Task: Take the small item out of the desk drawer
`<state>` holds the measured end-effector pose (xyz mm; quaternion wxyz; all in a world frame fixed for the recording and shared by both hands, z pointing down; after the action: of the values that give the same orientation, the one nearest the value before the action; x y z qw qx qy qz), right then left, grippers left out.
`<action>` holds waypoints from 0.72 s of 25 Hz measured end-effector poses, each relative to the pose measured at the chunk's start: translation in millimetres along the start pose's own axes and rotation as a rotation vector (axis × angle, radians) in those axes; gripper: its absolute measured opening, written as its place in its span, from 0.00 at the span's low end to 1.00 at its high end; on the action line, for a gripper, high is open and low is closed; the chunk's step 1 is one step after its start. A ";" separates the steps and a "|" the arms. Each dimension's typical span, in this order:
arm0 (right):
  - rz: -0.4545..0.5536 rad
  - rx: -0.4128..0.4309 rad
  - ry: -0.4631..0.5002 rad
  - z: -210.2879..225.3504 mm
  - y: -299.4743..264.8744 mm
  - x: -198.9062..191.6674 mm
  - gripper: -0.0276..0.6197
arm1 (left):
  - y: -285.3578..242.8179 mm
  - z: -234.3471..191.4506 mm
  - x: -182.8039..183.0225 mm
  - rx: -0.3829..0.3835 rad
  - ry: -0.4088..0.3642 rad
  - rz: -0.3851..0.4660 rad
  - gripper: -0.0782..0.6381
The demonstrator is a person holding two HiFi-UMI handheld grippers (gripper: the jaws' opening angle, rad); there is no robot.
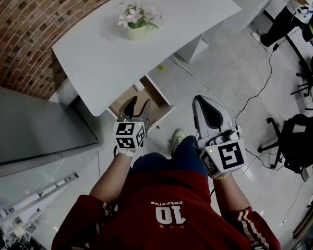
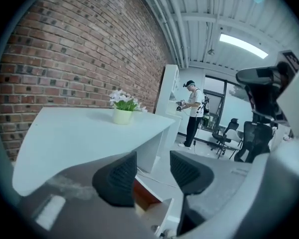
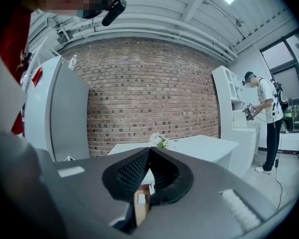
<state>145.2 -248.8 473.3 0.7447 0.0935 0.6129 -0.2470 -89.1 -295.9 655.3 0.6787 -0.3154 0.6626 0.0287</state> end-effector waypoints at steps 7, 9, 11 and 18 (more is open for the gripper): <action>0.051 0.044 -0.029 18.9 -20.5 -47.9 0.05 | -55.8 -29.8 -70.5 0.033 0.082 -0.044 0.42; 0.054 0.046 -0.030 28.7 -23.7 -61.2 0.05 | -71.8 -37.2 -87.6 0.054 0.088 -0.055 0.42; 0.035 0.028 -0.016 42.5 -25.4 -77.0 0.05 | -88.3 -43.0 -104.9 0.077 0.080 -0.066 0.42; 0.019 0.056 -0.037 75.6 -48.9 -120.4 0.05 | -151.5 -67.1 -166.9 0.159 0.110 -0.127 0.46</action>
<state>171.8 -293.8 614.2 0.7554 0.1157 0.5909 -0.2585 -99.1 -385.1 872.7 0.6648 -0.3030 0.6776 -0.0845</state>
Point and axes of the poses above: the fingertips, and each gripper's own axes: y backward along the fingers, z to its right, x out of its top, the point moved 9 cm from there along y, backward along the fingers, and after that the axes turned 10 degrees about -y, right-handed, at the moved point
